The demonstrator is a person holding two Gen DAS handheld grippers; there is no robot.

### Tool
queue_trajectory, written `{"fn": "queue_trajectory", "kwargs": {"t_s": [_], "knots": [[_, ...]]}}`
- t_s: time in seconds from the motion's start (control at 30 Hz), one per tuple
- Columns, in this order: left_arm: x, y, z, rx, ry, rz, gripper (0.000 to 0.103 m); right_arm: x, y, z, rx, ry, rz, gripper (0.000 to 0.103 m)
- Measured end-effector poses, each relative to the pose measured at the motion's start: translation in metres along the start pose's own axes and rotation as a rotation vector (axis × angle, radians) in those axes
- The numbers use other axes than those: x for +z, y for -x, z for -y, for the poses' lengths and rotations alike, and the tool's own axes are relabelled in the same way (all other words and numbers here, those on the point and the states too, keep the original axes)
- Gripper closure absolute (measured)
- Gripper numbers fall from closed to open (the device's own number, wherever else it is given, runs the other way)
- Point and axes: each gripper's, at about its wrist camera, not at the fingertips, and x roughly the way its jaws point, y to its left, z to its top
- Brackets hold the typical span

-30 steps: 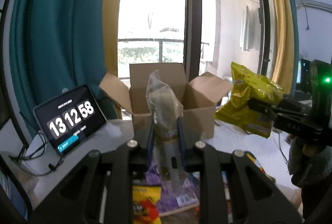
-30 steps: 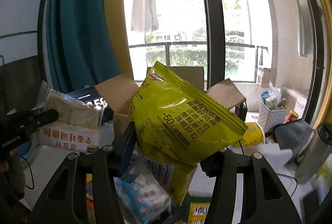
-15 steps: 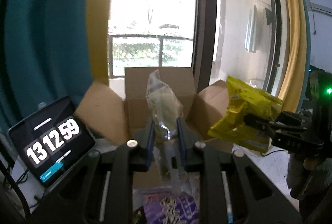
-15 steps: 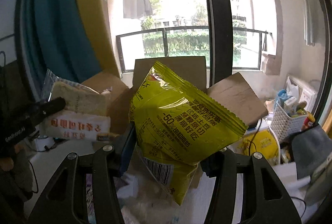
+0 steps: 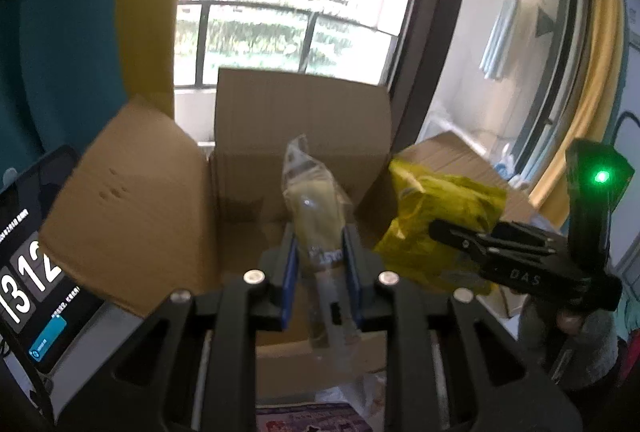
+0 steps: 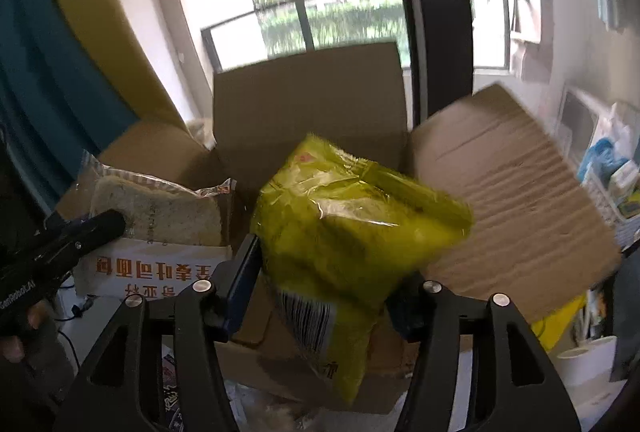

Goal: Organize snacks
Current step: 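Carry the bread packet and chip bag into the cardboard box and release both, then grasp the yellow-red jerky bag with the left tool while the right tool grasps a bread packet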

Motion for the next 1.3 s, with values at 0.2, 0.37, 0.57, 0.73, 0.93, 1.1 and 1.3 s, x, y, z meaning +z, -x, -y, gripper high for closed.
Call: {"fn": "queue_trajectory", "kwargs": {"t_s": [0.2, 0.37, 0.57, 0.73, 0.93, 1.1, 1.3], "knots": [[0.0, 0.001, -0.002, 0.058, 0.002, -0.003, 0.038, -0.007, 0.005, 0.001, -0.004, -0.009, 0.0, 0.022], [-0.002, 0.027, 0.001, 0.061, -0.013, 0.03, 0.035, -0.014, 0.026, -0.005, -0.003, 0.011, 0.014, 0.022], [-0.018, 0.059, 0.003, 0.069, -0.015, 0.043, 0.035, -0.031, 0.059, -0.015, 0.004, 0.048, 0.041, 0.022], [-0.041, 0.084, 0.005, 0.075, -0.013, 0.043, 0.035, -0.053, 0.086, -0.025, 0.021, 0.066, 0.042, 0.022], [-0.074, 0.105, 0.004, 0.07, -0.002, 0.016, 0.034, -0.086, 0.113, -0.035, 0.05, 0.084, 0.029, 0.022], [-0.103, 0.113, 0.001, 0.071, 0.01, -0.02, 0.033, -0.113, 0.123, -0.042, 0.064, 0.1, 0.001, 0.022], [-0.138, 0.123, -0.008, 0.097, 0.029, -0.056, 0.033, -0.14, 0.127, -0.044, 0.068, 0.102, -0.034, 0.022]]}}
